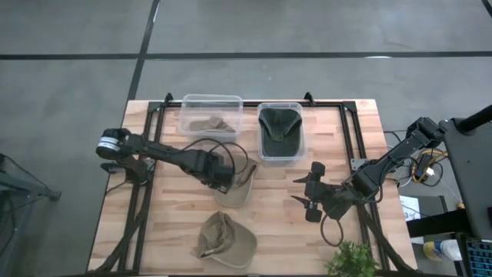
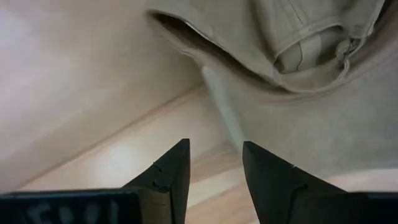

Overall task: Pick & Place hat
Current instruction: Put the top light brown cap into the left transparent bin

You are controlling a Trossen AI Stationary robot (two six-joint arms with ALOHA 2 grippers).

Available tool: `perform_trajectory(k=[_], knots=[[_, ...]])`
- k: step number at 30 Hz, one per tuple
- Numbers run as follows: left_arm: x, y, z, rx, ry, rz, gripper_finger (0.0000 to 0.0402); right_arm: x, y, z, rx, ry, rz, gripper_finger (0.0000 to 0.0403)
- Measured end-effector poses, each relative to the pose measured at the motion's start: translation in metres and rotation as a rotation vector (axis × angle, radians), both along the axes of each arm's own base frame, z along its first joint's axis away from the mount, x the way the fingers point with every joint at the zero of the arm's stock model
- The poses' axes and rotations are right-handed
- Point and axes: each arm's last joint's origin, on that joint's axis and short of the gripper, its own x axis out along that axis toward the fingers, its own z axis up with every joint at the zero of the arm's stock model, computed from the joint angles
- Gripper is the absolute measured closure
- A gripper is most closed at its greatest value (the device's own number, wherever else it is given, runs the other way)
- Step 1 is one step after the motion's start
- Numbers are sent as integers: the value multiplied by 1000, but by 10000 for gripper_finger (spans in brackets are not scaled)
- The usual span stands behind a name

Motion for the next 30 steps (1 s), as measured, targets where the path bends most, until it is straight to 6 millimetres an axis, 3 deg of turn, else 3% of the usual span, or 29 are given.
perform_trajectory(k=[9, 16, 22, 30], knots=[[-27, 4, -19, -39, -178, 64, 262, 0, 0, 0, 4, -5, 0, 170], [-35, 5, -37, -107, -445, 84, 262, 1, 0, 0, 6, -8, -1, 170], [-50, 7, -49, -119, -414, 125, 262, 1, 0, 0, 9, -11, -1, 170], [-43, 6, -55, -136, -480, 106, 262, 1, 1, 1, 14, -15, -3, 170]])
